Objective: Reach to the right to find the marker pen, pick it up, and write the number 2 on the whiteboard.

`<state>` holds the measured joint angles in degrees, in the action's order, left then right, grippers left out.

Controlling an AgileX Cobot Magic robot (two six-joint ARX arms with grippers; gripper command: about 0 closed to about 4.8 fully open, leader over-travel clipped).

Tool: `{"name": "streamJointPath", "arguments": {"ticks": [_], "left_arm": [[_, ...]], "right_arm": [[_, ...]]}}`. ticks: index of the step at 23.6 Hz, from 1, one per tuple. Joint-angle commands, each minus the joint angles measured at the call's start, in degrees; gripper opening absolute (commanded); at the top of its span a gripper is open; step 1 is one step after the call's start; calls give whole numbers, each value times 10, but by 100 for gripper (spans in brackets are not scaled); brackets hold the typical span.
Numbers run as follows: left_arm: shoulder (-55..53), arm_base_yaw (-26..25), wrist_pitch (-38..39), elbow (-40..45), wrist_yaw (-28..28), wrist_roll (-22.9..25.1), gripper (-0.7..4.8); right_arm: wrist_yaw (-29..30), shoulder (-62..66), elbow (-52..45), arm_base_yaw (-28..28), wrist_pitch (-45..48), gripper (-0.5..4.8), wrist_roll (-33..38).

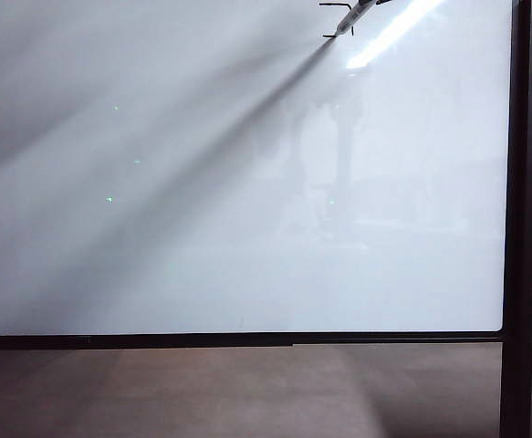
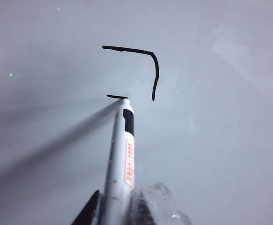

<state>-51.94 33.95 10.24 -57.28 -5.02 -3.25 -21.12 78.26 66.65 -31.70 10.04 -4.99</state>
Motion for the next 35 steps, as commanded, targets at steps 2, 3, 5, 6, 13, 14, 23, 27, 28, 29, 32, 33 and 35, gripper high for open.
{"name": "streamJointPath", "arguments": {"ticks": [2,3,5,6,13,14,23,27,28,29,32,33,35], "left_arm": [[1,-1,-4,-2,-4,2,-5],[1,-1,-4,-2,-4,2,-5],[1,-1,-4,-2,-4,3,-5],[1,-1,-4,-2,-4,2,-5],[1,-1,-4,-2,-4,2,-5],[1,-1,-4,-2,-4,2,-5],[1,-1,-4,-2,-4,2,-5],[1,-1,-4,-2,-4,2,-5],[1,-1,-4,-2,-4,2,-5],[1,-1,-4,-2,-4,3,-5],[1,-1,-4,-2,-4,3,-5],[1,-1,-4,-2,-4,3,-5],[1,-1,-4,-2,-4,3,-5]], "right_arm": [[-28,-2,3,2,13,18,0],[-33,-2,3,2,13,18,0],[-37,-2,3,2,13,18,0],[-37,-2,3,2,13,18,0],[-60,-2,3,2,12,18,0],[-61,-2,3,2,11,18,0],[-63,-2,3,2,5,18,1],[-62,-2,3,2,5,18,0],[-62,-3,3,2,5,18,0],[-62,-4,3,2,4,18,0],[-57,-12,3,0,-4,18,1],[-57,-17,3,-2,-11,18,0],[-44,-26,3,-2,-28,18,1]]}}
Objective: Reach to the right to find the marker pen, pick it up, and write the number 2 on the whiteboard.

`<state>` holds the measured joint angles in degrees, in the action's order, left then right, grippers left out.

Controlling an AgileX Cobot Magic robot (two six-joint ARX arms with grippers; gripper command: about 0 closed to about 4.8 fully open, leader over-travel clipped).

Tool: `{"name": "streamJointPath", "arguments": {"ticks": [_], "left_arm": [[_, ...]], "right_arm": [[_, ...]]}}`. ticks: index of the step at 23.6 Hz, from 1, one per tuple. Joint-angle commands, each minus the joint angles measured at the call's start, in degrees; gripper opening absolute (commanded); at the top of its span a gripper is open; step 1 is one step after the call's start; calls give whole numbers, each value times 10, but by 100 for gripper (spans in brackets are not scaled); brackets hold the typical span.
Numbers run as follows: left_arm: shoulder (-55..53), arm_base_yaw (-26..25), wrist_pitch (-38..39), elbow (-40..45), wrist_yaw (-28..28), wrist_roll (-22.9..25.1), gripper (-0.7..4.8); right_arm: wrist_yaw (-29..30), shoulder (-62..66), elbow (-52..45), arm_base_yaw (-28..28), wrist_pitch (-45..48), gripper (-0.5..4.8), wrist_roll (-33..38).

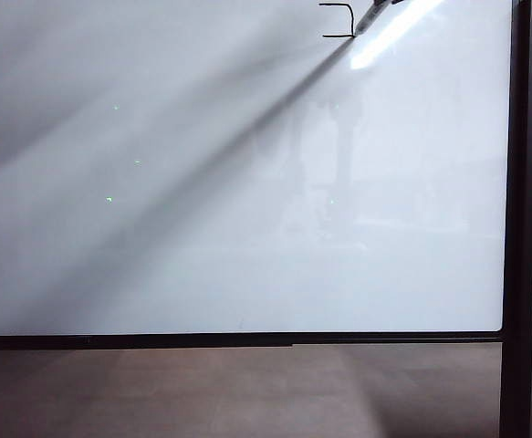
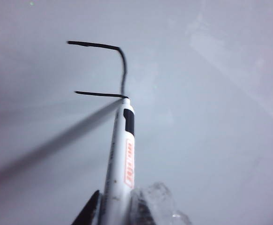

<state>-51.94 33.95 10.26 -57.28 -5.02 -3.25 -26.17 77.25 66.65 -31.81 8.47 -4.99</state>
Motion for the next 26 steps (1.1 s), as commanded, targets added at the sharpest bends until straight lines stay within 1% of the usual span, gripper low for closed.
{"name": "streamJointPath", "arguments": {"ticks": [1,3,6,10,13,15,20,26], "left_arm": [[1,-1,-4,-2,-4,3,-5],[1,-1,-4,-2,-4,3,-5],[1,-1,-4,-2,-4,3,-5],[1,-1,-4,-2,-4,3,-5],[1,-1,-4,-2,-4,3,-5],[1,-1,-4,-2,-4,3,-5],[1,-1,-4,-2,-4,3,-5],[1,-1,-3,-2,-5,2,-5]], "right_arm": [[19,-20,3,-1,-22,18,2],[48,-23,2,-1,-32,18,5],[68,-23,-7,0,-22,18,5],[73,-23,-45,0,35,18,5],[73,-23,-62,0,59,18,5],[76,-22,-65,0,71,18,5],[122,-22,-65,1,104,18,0],[122,-14,-65,2,120,18,0]]}}
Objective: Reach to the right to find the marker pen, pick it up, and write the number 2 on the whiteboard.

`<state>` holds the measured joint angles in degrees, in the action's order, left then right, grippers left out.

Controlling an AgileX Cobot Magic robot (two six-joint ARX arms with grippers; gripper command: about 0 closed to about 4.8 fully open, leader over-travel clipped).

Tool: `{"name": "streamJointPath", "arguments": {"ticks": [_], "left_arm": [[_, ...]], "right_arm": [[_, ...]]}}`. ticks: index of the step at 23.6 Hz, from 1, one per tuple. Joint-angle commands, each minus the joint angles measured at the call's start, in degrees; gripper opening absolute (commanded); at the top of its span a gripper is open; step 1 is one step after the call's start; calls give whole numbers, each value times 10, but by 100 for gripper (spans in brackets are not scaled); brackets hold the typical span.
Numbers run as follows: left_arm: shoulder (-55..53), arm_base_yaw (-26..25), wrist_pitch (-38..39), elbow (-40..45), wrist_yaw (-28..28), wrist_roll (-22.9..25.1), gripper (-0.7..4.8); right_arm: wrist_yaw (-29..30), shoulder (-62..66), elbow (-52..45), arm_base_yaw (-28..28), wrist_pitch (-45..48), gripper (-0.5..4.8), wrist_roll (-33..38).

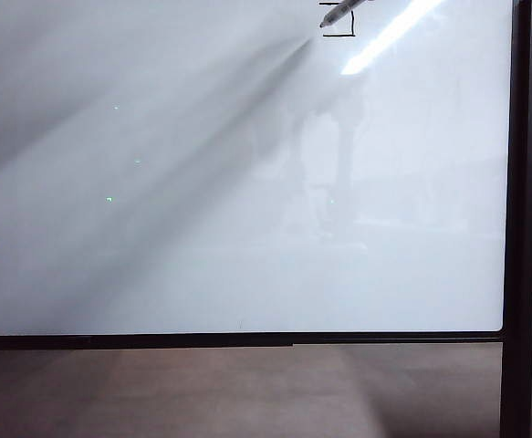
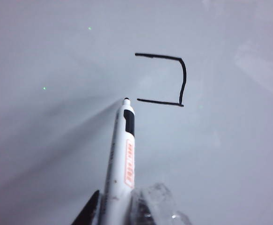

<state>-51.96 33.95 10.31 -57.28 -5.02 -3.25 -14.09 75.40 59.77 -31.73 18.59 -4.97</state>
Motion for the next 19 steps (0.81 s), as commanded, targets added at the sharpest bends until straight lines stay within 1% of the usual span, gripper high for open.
{"name": "streamJointPath", "arguments": {"ticks": [1,3,9,13,19], "left_arm": [[1,-1,-4,-2,-8,2,-5],[1,-1,-4,-2,-17,2,-5],[1,-1,0,-2,-17,3,-5],[1,-1,0,-2,-17,3,-5],[1,-1,0,-2,-17,3,-5]], "right_arm": [[1,8,4,2,22,18,0],[1,11,4,2,27,18,-3],[-1,18,4,2,34,18,-3],[-18,18,4,2,44,18,-3],[-18,23,4,2,48,18,-3]]}}
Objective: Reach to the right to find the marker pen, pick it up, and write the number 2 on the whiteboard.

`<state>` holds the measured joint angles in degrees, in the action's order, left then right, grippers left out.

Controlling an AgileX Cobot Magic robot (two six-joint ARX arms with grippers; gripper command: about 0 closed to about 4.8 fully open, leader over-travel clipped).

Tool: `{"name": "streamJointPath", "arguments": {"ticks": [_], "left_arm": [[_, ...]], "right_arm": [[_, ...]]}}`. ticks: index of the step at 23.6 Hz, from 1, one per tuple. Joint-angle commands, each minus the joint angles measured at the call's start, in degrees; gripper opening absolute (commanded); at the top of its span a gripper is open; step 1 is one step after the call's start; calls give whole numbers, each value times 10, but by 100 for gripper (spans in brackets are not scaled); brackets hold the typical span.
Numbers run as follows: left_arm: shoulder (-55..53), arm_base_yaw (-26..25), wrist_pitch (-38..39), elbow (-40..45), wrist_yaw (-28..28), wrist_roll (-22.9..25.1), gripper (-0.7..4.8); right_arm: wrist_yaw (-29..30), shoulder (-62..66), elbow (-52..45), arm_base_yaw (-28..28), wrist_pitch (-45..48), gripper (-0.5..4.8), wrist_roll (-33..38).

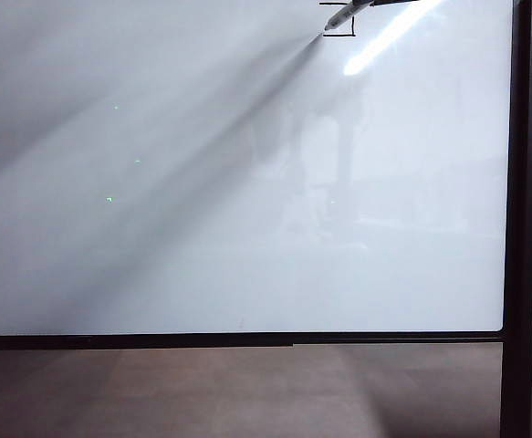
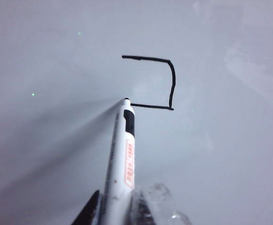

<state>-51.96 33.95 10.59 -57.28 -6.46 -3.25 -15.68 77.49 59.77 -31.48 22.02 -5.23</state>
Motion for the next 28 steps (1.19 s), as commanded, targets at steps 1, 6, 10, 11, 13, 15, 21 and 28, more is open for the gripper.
{"name": "streamJointPath", "arguments": {"ticks": [1,6,10,11,13,15,21,28], "left_arm": [[1,-1,-3,-2,-2,3,-5],[1,-1,-3,-2,-3,3,-5],[1,-1,-3,-2,-3,3,-5],[1,-1,-3,-2,-2,3,-5],[1,-1,-3,-2,-2,3,-5],[1,-1,-3,-2,-2,3,-5],[1,-1,-3,-2,-2,3,-5],[1,-1,-3,-2,-2,3,-5]], "right_arm": [[-2,4,4,0,15,18,0],[-2,9,4,0,17,18,0],[-3,9,4,0,20,18,0],[-7,9,4,0,21,18,0],[-13,9,4,0,22,18,0],[-13,9,4,0,22,18,0],[-11,11,4,0,21,18,0],[-11,12,4,0,5,18,1]]}}
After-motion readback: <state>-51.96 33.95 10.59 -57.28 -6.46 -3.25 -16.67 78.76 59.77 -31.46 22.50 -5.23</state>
